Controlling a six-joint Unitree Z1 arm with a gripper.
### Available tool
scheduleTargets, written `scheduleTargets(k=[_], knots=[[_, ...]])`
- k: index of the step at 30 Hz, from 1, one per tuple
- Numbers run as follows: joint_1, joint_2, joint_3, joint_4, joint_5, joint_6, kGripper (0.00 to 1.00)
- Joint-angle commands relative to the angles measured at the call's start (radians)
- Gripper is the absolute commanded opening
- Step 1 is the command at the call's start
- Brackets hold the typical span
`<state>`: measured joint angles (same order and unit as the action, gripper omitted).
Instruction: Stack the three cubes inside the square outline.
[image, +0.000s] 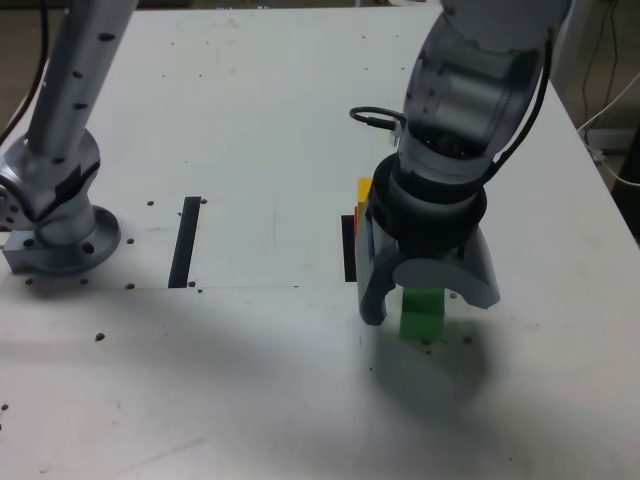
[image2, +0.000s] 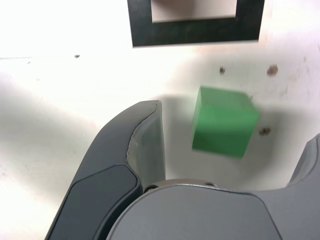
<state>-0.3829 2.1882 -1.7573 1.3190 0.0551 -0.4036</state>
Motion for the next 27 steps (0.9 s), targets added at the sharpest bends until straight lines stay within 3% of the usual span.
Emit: scheduleTargets(k=[1, 14, 20, 27], knots=[[0.015, 0.018, -0.004, -0.005, -0.002, 0.009, 0.91], [0.035, 0.039, -0.024, -0.011, -0.032, 0.041, 0.58], [0.035, 0.035, -0.024, -0.017, -0.027, 0.052, 0.31], [0.035, 0.033, -0.012, -0.037, -0.022, 0.052, 0.24]])
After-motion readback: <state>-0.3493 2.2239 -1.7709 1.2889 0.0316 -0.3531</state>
